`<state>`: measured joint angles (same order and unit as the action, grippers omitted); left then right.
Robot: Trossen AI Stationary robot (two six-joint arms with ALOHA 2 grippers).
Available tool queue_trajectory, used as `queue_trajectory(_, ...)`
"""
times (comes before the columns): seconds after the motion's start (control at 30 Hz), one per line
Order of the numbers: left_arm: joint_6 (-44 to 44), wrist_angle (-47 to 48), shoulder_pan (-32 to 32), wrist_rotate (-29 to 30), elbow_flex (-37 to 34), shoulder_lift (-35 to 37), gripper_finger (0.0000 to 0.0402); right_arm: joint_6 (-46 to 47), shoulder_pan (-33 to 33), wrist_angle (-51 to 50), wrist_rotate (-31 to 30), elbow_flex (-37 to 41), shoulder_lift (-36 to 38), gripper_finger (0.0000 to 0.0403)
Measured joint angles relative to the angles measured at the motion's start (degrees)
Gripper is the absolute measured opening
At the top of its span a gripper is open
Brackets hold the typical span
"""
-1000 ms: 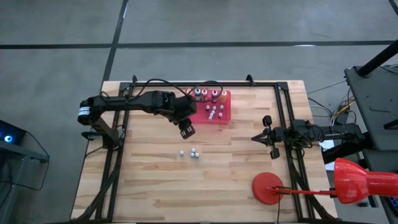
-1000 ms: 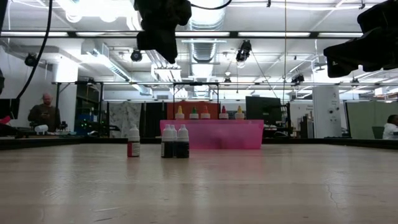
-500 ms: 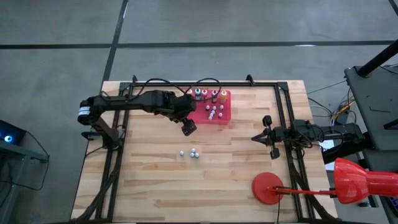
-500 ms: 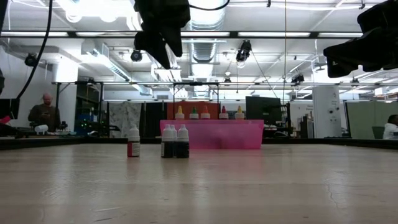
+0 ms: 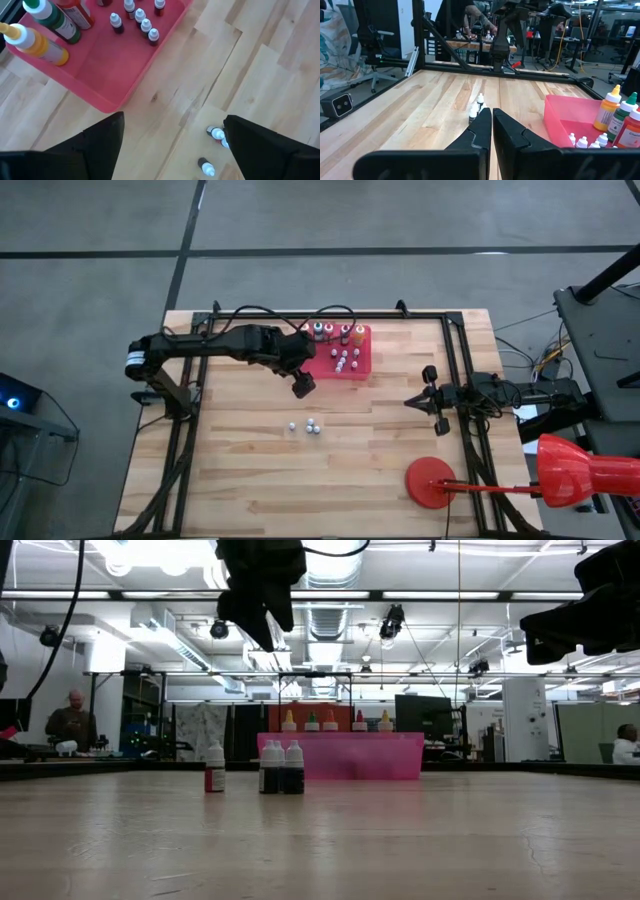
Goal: Pick & Place food coloring
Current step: Put the small red food coloring bottle into the pink bin
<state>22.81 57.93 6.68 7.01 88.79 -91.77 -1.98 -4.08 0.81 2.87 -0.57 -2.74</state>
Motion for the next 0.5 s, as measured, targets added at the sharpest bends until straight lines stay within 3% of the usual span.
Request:
queue_trajectory(0.23,0.02,-0.02,0.00,-2.28,0.00,0.00,0.0285,0.00,0.00,0.01,0.00,0.01,0.00,0.0008)
queue_trajectory(0.5,0.09,-0.04,0.00,-2.41,0.00,0.00,0.0163,0.00,0.00,-0.01,0.00,0.01,0.00,0.0009)
